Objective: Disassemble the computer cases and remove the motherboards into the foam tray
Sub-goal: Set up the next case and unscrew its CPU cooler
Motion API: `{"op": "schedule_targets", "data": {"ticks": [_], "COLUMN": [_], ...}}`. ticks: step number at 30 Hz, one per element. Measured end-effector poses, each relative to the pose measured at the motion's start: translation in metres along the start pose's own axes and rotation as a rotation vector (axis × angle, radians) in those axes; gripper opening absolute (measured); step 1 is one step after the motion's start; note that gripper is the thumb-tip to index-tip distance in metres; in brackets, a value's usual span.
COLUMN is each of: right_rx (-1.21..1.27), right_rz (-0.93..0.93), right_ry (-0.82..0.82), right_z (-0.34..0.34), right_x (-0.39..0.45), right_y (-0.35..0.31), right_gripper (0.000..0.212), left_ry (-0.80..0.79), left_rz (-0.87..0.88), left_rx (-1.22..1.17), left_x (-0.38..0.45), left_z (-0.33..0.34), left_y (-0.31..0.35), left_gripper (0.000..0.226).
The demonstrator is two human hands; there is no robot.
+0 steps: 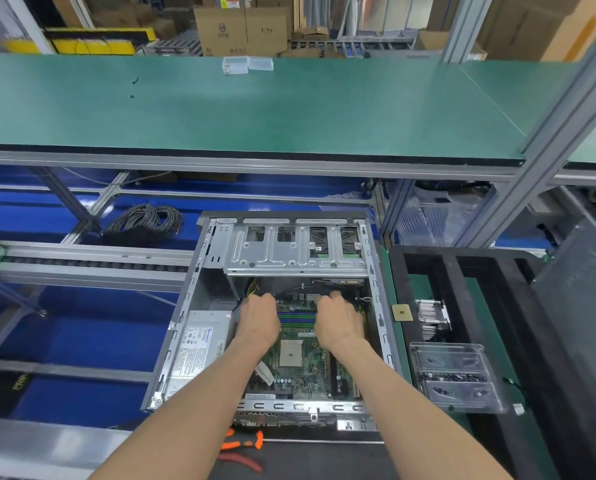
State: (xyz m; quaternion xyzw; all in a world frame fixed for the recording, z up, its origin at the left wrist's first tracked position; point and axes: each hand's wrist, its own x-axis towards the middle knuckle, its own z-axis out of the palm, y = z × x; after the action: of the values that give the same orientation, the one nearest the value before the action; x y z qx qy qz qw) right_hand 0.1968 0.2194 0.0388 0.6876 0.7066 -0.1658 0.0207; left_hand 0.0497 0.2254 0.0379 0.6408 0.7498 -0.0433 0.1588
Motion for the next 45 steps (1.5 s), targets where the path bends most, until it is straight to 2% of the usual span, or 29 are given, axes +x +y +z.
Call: {"op": "schedule_targets", "data": {"ticks": [7,15,22,24,28,33,38,42,45], "right_rx": [-0.06,-0.129,-0.125,-0.092,0.036,0.257,0.433,0.663,0.892], "right_rz": [-0.055,-0.171,-0.152,-0.128,-0.088,-0.03,-0.004,0.021,-0.01], "right_ry": [0.084,0.108,0.121,0.089,0.006,-0.131,-0.173,-0.232,-0.31], "right_z": [0.009,0.012,0.006,0.003,-0.003,-0.009,-0.027,-0.05,-0.07], "right_x": [0.023,0.02,0.015,0.013,0.005,-0.005,-0.027,-0.048,-0.061], "right_y": [0.003,0.001,0.0,-0.002,0.003,0.004,0.009,0.014,0.019], "right_gripper": [0.02,0.03,0.04,0.04,0.029,0.021,0.012,0.007,0.011], "left_ry": [0.066,0.13,0.139,0.128,0.116,0.025,-0.034,-0.128,-0.191], "left_rz": [-0.03,-0.066,-0.054,-0.05,-0.044,-0.13,-0.145,-0.186,-0.158], "left_rx": [-0.052,-0.058,-0.083,-0.093,-0.177,-0.501,-0.757,-1.23,-1.504], "left_x": [0.02,0.017,0.015,0.015,0.013,0.011,-0.001,-0.013,-0.022], "left_z": [0.004,0.01,0.008,0.005,-0.002,-0.018,-0.034,-0.045,-0.054], "left_y": [-0.002,-0.004,-0.003,-0.005,-0.006,-0.009,-0.008,-0.005,0.003], "left_gripper": [0.021,0.026,0.025,0.02,0.028,0.027,0.037,0.034,0.021]}}
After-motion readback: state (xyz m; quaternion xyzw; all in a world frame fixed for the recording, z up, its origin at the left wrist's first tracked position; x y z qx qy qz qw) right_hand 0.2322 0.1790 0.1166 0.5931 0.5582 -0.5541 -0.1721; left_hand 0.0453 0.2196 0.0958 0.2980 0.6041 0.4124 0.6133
